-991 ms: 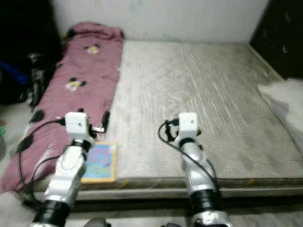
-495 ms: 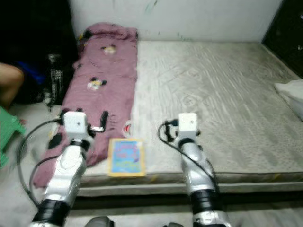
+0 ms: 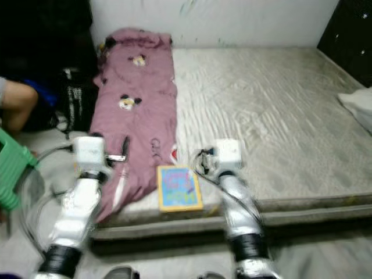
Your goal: Clean up the room
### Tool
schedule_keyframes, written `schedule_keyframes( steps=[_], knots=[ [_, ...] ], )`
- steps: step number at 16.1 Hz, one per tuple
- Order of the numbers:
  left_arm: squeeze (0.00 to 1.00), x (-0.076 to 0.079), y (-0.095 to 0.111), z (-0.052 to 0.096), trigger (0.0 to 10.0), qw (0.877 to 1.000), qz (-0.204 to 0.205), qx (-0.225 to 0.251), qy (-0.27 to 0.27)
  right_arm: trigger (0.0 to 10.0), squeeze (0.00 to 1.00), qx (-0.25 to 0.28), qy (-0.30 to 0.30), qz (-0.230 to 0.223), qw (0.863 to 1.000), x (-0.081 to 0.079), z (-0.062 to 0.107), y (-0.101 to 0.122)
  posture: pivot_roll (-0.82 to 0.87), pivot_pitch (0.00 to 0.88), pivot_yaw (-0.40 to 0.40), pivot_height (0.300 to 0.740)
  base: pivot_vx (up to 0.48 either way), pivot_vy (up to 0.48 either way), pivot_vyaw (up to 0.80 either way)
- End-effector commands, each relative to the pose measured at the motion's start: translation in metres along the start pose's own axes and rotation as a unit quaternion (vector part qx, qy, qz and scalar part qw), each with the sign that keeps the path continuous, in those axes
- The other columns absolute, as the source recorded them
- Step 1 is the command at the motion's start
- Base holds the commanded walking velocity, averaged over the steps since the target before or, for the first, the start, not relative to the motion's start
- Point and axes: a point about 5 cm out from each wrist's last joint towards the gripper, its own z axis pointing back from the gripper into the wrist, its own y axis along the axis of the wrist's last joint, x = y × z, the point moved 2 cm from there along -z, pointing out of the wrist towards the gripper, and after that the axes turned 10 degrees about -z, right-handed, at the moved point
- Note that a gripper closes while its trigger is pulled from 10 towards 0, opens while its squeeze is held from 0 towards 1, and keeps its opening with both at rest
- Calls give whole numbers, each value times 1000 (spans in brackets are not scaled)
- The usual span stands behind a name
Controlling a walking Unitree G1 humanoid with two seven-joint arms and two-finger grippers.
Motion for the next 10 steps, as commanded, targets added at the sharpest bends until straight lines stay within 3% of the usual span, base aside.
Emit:
schedule_keyframes(
  steps=[1,7,10],
  knots=[
    [0,7,4,-1,10000,1000,3,9,-12,10000,0,7,-9,4,1000,9,-1,6,51,0,7,740,0,0,0],
    [0,9,5,0,10000,999,10,13,-28,10000,0,5,-11,3,1000,9,-1,5,50,0,7,740,42,0,0],
    [0,9,5,0,10000,999,11,13,-30,10000,0,5,-12,4,1000,9,-1,5,51,0,5,740,269,0,-548]
  ],
)
